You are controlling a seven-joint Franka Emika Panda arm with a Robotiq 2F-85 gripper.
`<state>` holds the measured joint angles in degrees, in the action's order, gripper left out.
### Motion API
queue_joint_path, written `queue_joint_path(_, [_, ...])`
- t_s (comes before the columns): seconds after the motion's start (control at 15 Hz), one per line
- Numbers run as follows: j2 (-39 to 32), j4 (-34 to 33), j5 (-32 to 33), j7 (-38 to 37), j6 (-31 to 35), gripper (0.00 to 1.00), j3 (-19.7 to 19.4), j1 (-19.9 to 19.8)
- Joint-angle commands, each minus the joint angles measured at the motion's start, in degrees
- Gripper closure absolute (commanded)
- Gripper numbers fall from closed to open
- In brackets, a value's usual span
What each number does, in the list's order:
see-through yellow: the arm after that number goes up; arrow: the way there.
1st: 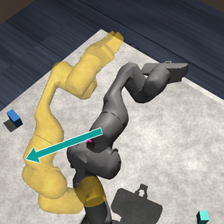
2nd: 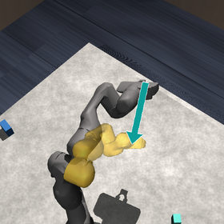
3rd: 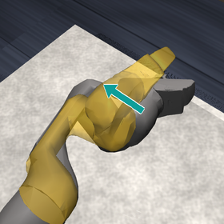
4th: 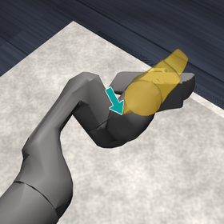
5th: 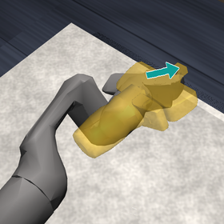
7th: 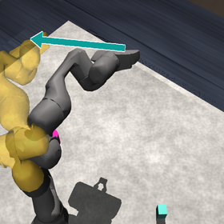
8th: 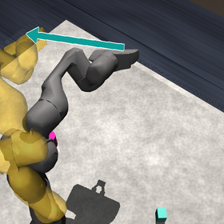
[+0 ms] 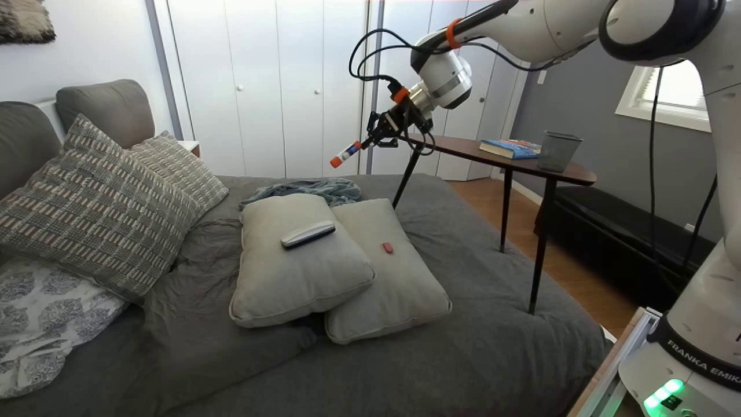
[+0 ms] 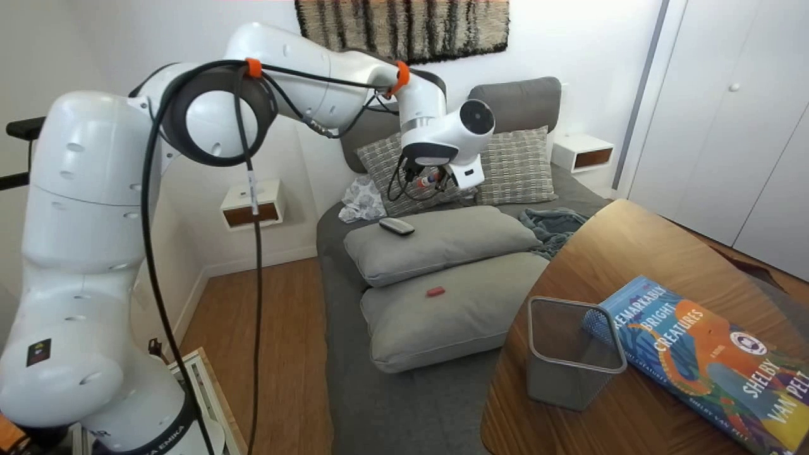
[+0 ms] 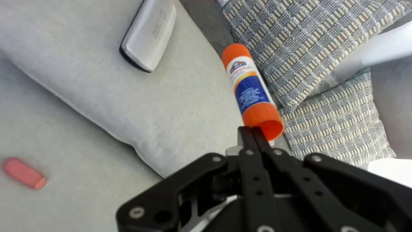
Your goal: Pick up the glue stick and put it on the left gray pillow
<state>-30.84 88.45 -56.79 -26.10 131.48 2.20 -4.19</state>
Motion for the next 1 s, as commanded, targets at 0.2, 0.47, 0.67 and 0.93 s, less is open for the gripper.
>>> queue_joint_path(0.2, [-13.6, -12.1, -14.3, 3.5, 2.0, 0.99, 4.1, 0.5])
queue_joint_path(0.47, [-20.7, -18.4, -18.5, 2.3, 0.8, 0.99, 4.9, 0.9])
queue_joint_path(0.67, [-25.4, -22.3, -18.1, 0.1, -3.3, 0.99, 4.5, 0.1])
queue_joint_path(0.93, [-25.1, -19.8, -16.6, -0.9, -6.4, 0.98, 3.3, 0.7])
